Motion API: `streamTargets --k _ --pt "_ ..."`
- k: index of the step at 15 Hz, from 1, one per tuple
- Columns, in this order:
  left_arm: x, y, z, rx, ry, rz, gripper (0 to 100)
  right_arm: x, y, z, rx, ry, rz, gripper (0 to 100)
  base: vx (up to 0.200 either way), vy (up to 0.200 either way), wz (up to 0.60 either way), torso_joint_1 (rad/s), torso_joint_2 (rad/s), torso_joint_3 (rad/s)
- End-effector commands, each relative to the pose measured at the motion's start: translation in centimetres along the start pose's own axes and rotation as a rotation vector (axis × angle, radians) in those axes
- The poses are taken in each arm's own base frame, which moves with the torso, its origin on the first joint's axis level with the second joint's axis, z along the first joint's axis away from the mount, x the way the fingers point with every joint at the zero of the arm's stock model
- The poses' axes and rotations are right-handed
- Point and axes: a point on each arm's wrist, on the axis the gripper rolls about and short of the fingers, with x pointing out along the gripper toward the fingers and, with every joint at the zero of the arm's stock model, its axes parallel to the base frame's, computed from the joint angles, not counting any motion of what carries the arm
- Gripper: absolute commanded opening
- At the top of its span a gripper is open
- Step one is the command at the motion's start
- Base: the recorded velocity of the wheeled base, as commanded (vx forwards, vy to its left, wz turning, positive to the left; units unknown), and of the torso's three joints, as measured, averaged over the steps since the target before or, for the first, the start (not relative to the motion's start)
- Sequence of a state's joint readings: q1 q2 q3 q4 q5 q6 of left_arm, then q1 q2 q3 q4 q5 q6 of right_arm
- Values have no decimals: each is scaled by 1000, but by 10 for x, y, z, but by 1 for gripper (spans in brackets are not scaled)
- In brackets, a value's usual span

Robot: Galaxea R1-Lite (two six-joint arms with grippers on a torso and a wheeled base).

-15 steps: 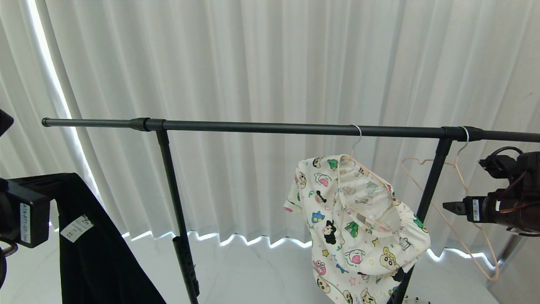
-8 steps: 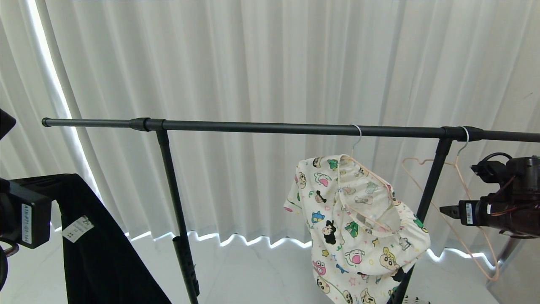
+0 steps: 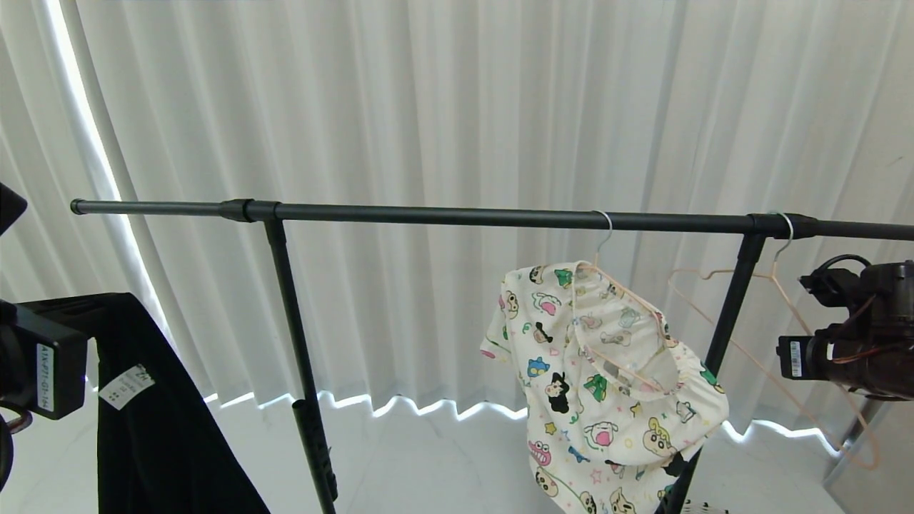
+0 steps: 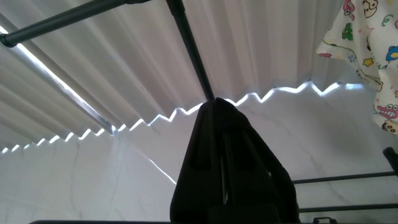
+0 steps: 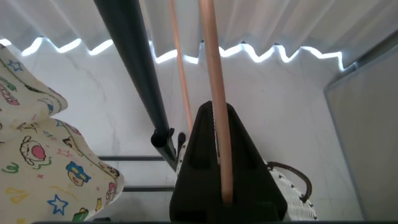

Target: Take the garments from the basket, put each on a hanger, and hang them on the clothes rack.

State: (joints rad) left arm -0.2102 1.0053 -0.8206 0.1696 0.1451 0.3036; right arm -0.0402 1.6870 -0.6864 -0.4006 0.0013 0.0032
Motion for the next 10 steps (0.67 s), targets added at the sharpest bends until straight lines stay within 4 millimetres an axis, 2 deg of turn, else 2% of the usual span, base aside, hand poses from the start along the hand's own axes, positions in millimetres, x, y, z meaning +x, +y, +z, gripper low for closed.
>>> streamTargets --k 1,7,10 --pt "0 0 0 -1 0 -1 0 -8 0 4 0 -29 1 0 0 0 0 0 0 0" --pt "-2 0 1 -3 -16 0 0 -33 3 16 -7 -117 8 0 0 0 0 0 0 0" --pt "0 1 4 -5 -35 4 0 -54 3 5 -12 -124 5 0 0 0 0 0 0 0"
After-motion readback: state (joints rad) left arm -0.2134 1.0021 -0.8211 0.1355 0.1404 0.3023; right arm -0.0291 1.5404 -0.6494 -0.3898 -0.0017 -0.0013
